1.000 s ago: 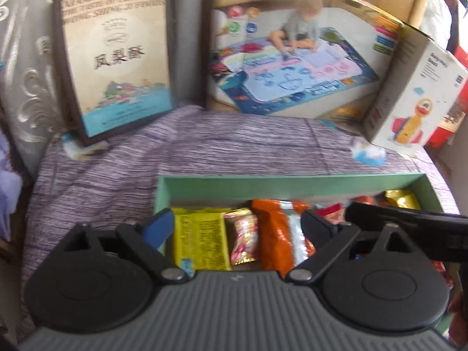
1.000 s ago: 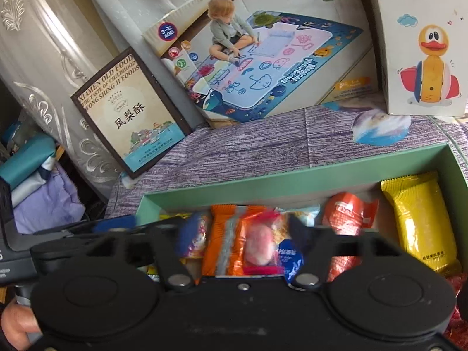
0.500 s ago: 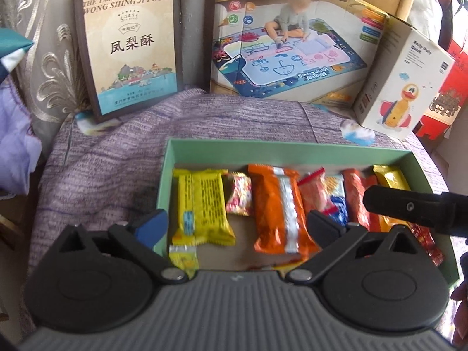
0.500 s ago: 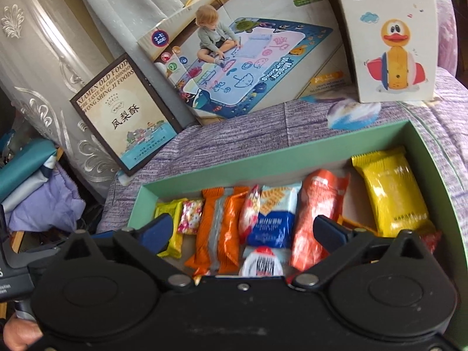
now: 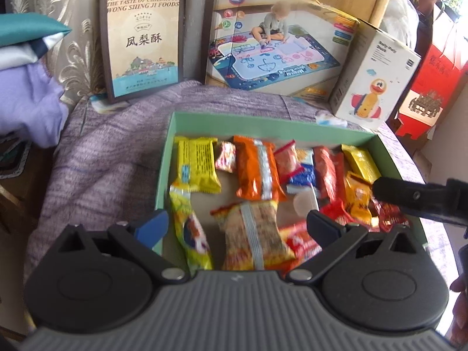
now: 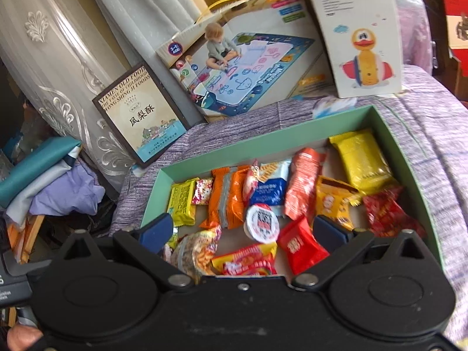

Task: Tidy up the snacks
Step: 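Grasp the clear rice cake bag with left tool while right tool grasps pink patterned pack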

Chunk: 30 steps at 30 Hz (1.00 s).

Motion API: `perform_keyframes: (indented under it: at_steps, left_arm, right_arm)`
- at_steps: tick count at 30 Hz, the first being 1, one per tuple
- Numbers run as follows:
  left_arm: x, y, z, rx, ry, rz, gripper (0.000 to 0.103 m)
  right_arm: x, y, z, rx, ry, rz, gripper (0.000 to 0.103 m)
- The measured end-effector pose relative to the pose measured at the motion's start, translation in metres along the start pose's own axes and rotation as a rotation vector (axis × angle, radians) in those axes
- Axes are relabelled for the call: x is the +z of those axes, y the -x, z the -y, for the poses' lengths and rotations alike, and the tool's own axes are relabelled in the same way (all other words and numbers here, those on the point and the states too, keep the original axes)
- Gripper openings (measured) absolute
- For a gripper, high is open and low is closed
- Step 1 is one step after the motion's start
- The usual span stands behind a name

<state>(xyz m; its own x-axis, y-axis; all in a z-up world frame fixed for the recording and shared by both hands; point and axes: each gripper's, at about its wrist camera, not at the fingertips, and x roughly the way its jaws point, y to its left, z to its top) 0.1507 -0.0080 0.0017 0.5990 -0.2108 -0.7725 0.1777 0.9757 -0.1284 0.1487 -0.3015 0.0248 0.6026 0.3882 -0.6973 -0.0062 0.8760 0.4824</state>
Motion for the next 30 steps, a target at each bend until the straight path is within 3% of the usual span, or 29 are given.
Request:
perform_keyframes:
  at_steps: [7,15,18,20,22,30]
  left_arm:
    - [-0.041,0.012,-0.013,-0.007,0.033,-0.039,0.103]
    - [-0.082,0.001,-0.03,0.032,0.06,-0.121,0.103]
    - [-0.093,-0.002,-0.032,0.016,0.069,-0.141,0.102]
    - [-0.099,-0.002,-0.029,0.003,0.059,-0.138,0.095]
    - [-0.103,-0.002,-0.025,-0.014,0.039,-0.14,0.085]
    - [-0.107,-0.012,0.004,-0.084,-0.073,-0.157,0.059]
  right_arm:
    - [-0.033,0.024,0.019,-0.001,-0.021,-0.005,0.103]
    - [-0.069,0.017,0.034,0.001,-0.052,-0.086,0.102]
    - [-0.073,0.01,0.03,0.004,-0.034,-0.104,0.078]
    - [-0.074,0.004,0.028,-0.003,-0.011,-0.119,0.058]
    - [-0.075,-0.004,0.026,-0.005,0.008,-0.139,0.051]
    - [-0.076,-0.034,0.024,-0.003,0.057,-0.211,0.051]
